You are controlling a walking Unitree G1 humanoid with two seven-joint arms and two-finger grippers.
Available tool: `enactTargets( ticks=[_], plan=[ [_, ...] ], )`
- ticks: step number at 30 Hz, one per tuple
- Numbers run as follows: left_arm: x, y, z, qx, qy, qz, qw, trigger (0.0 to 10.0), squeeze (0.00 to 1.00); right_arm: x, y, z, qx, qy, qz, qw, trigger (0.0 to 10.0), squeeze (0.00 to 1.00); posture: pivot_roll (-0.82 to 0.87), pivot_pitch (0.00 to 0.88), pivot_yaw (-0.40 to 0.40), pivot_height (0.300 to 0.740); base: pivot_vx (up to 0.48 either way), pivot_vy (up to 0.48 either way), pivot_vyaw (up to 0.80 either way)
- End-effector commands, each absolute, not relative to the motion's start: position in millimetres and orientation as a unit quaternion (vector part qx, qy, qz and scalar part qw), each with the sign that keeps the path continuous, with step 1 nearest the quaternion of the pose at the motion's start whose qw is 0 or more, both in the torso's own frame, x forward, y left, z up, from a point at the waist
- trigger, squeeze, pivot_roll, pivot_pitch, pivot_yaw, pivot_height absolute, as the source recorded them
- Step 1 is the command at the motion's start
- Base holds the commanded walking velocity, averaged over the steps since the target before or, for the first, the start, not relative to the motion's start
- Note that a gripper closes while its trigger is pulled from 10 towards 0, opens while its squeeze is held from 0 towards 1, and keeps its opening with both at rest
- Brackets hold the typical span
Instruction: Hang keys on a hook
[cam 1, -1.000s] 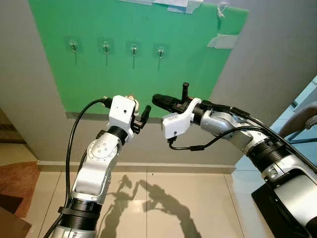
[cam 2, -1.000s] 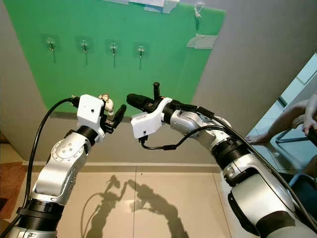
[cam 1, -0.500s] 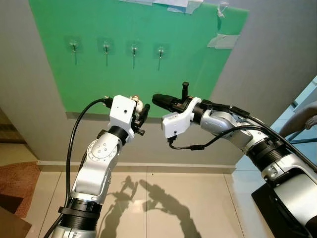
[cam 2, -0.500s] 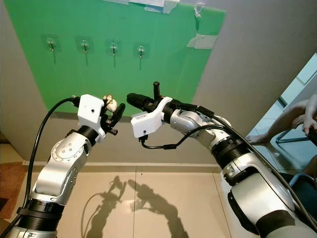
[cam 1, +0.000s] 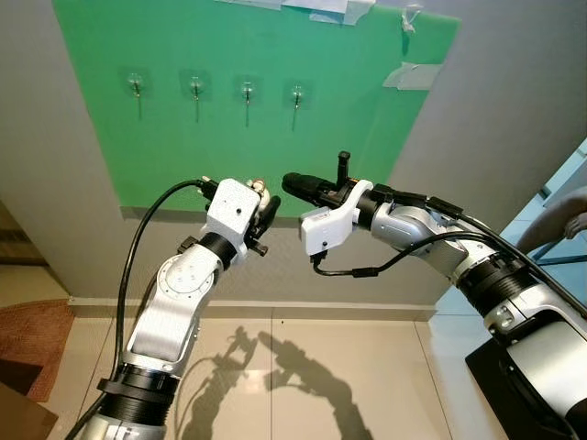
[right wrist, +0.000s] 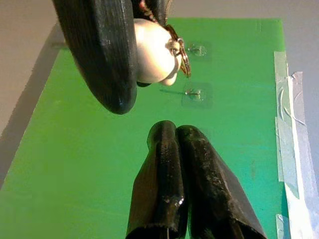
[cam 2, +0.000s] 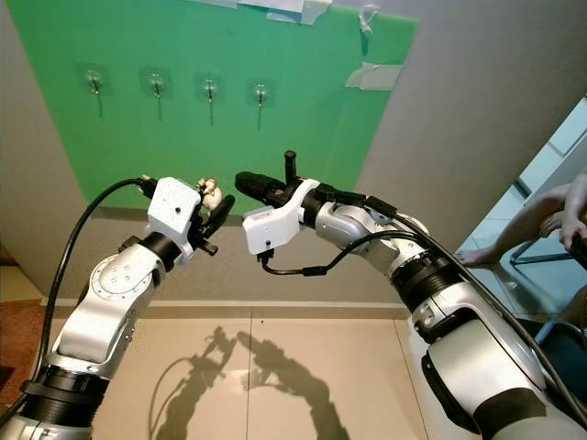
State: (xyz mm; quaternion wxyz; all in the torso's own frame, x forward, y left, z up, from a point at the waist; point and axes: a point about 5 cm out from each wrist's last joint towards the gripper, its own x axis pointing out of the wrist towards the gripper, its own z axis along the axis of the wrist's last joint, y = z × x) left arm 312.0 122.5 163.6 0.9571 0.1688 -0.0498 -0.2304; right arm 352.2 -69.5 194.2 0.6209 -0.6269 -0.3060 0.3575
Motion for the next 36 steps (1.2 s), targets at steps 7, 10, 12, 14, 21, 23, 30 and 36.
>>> enactTargets(
  ticks=[7,10,12,14,21,23,30,36],
  plan=[
    [312.4,117.3,160.5,0.39,-0.059,-0.268,0.879,0.0,0.0,355.7,-69.1,200.2,-0.634,-0.309,0.351,0.616,10.0,0.0,0.03,0.037,-0.095,0.74,0.0,0.0,0.0],
    [312.2,118.1,159.4,0.398,-0.059,-0.269,0.875,0.0,0.0,355.8,-69.1,200.0,-0.634,-0.308,0.351,0.616,10.0,0.0,0.04,0.034,-0.095,0.74,0.0,0.0,0.0],
    [311.9,119.5,157.3,0.404,-0.057,-0.268,0.873,0.0,0.0,355.9,-69.1,199.3,-0.635,-0.308,0.352,0.615,10.0,0.0,0.04,0.034,-0.095,0.74,0.0,0.0,0.0],
    [314.0,125.2,157.4,0.432,-0.058,-0.261,0.861,0.0,0.0,355.8,-70.3,198.0,-0.635,-0.306,0.352,0.615,10.0,0.0,0.04,0.03,-0.095,0.74,0.0,0.0,0.0],
    [327.5,148.3,163.0,0.603,-0.059,-0.251,0.755,0.0,0.0,355.6,-74.0,195.2,-0.636,-0.3,0.352,0.617,10.0,0.0,0.04,0.019,-0.099,0.74,0.0,0.0,0.0],
    [328.6,149.8,164.6,0.609,-0.06,-0.248,0.751,0.0,0.0,355.7,-74.1,195.1,-0.636,-0.299,0.352,0.618,10.0,0.0,0.04,0.017,-0.099,0.74,0.0,0.0,0.0],
    [329.2,150.3,160.6,0.544,-0.056,-0.246,0.8,0.0,0.0,355.4,-74.9,192.5,-0.629,-0.294,0.35,0.629,10.0,0.0,0.04,0.017,-0.097,0.74,0.0,0.0,0.0],
    [334.3,140.5,169.4,0.267,-0.041,-0.208,0.94,0.0,0.0,353.9,-73.5,189.4,-0.583,-0.28,0.351,0.677,10.0,0.0,0.04,0.021,-0.094,0.74,0.0,0.0,0.0]
  ],
)
